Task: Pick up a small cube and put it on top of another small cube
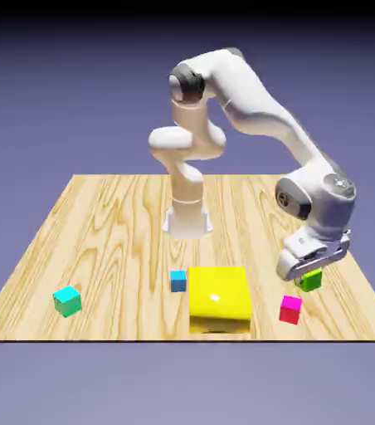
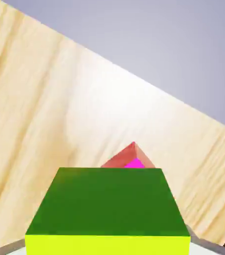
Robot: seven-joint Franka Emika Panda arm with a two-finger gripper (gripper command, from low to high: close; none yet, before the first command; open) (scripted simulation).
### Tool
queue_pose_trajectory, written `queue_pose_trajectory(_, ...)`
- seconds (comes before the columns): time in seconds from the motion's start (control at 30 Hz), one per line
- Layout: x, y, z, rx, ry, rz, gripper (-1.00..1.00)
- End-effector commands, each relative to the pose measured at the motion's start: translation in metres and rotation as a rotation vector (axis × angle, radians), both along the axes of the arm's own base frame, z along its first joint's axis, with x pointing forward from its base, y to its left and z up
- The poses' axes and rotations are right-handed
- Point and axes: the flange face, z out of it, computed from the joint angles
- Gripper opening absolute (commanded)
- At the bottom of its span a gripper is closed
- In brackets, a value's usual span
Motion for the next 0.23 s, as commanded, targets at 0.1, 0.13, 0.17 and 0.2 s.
queue_pose_trajectory(0.1, -0.011, -0.007, -0.068, -0.002, -0.002, 0.001, -1.0)
queue_pose_trajectory(0.13, -0.011, -0.007, -0.068, -0.002, -0.002, 0.001, 1.0)
queue_pose_trajectory(0.17, -0.011, -0.007, -0.068, -0.002, -0.002, 0.001, 1.0)
queue_pose_trajectory(0.2, -0.006, -0.005, -0.047, -0.003, -0.003, 0.0, 1.0)
